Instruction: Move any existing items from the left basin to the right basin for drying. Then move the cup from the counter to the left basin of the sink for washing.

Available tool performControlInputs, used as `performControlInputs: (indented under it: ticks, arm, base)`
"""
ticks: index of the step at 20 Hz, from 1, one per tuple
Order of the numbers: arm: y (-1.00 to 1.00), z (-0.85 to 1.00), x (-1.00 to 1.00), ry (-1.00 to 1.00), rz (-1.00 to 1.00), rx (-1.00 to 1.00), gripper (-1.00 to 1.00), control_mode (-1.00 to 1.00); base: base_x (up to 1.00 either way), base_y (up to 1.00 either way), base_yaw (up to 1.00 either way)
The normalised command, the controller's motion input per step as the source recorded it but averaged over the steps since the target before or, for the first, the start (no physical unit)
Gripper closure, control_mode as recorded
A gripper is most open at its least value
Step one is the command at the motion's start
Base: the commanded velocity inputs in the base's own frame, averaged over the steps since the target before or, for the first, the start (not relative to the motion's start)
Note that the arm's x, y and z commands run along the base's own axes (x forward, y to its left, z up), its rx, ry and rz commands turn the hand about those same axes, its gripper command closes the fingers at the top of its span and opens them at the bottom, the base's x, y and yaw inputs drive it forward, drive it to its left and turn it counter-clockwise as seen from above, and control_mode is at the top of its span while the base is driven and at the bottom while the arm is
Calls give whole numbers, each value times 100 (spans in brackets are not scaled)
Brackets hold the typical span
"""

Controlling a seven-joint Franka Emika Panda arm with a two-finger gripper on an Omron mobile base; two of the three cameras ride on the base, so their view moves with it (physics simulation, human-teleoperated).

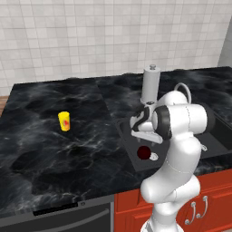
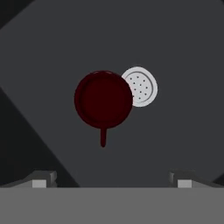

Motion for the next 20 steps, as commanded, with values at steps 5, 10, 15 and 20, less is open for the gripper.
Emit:
performControlInputs:
  ticks: [5, 10, 15, 20]
  arm:
    - [8, -6, 0, 0, 0, 0, -100, -100]
    - [4, -9, 0, 0, 0, -1, -100, -100]
    - [1, -10, 0, 0, 1, 0, -100, -100]
    - [0, -15, 2, 0, 1, 0, -100, -100]
  base:
    - [0, 0, 0]
    - [0, 0, 0]
    - [0, 0, 0]
    - [0, 0, 0]
